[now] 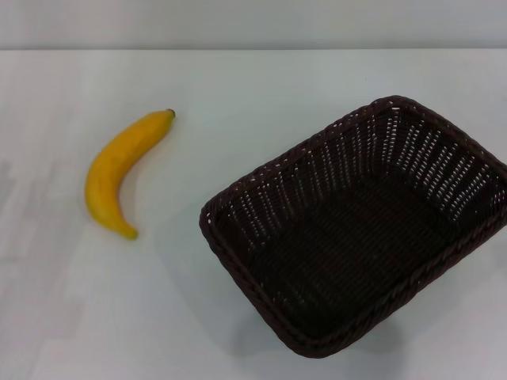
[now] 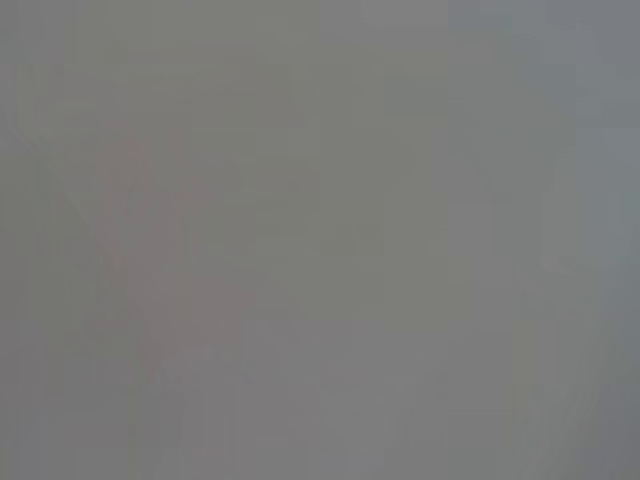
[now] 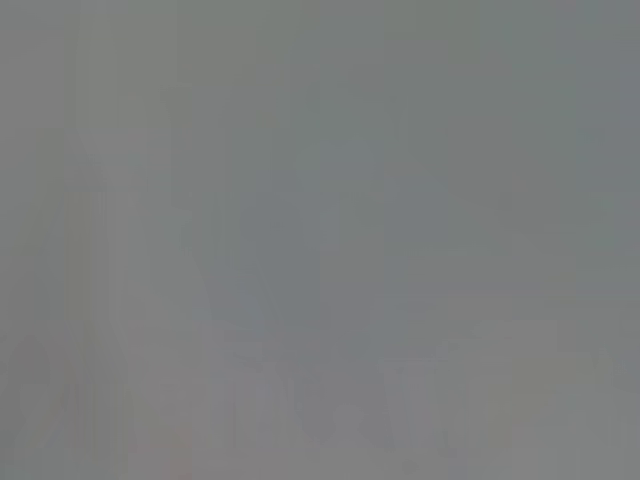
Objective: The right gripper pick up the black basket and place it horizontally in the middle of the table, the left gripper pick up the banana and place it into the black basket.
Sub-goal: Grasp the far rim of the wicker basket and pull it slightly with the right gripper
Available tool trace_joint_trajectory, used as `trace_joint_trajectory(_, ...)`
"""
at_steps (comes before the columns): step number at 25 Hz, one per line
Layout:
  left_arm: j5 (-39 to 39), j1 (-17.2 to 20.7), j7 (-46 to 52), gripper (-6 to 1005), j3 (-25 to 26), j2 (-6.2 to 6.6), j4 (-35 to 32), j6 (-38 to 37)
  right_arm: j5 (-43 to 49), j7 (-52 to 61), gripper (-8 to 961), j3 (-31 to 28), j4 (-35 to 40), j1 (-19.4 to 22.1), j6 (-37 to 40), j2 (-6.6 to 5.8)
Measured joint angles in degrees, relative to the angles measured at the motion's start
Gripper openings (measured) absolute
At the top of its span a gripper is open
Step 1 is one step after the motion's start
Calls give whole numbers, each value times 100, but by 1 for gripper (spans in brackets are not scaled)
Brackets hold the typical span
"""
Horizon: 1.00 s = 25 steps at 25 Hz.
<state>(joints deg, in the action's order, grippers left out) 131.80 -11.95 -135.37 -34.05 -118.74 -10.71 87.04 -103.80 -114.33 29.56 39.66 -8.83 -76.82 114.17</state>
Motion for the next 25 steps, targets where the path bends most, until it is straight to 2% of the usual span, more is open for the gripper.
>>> trace_joint_trajectory(4, -7, 0, 2, 860, -1, 8, -4, -5, 267, 287, 873, 6, 295, 46, -22, 32)
trace_joint_trajectory(9, -11, -6, 6, 860, -16, 22, -11, -4, 901, 1256, 871, 16, 1138, 65, -223, 42)
trace_joint_trajectory(12, -36, 2, 50, 860, -18, 34, -11, -3, 1389, 2014, 871, 52, 1924, 10, -470, 40)
trace_joint_trajectory(14, -167, 34, 122, 860, -23, 94, -16, -3, 1956, 2859, 870, 153, 2614, -134, -604, 16)
trace_joint_trajectory(17, -292, 55, 224, 861, -25, 160, -19, -5, 3022, 4309, 860, 503, 3566, -566, -819, -111)
trace_joint_trajectory(20, -390, 99, 410, 861, -22, 251, -31, 3, 4038, 5714, 850, 1076, 4154, -1288, -1363, -382)
trace_joint_trajectory(22, -420, 124, 485, 861, -29, 283, -88, 15, 4658, 6471, 844, 1380, 4321, -1797, -1688, -489)
trace_joint_trajectory(25, -552, 143, 567, 861, -37, 298, -262, 22, 5654, 7280, 834, 1715, 4418, -2417, -2015, -533)
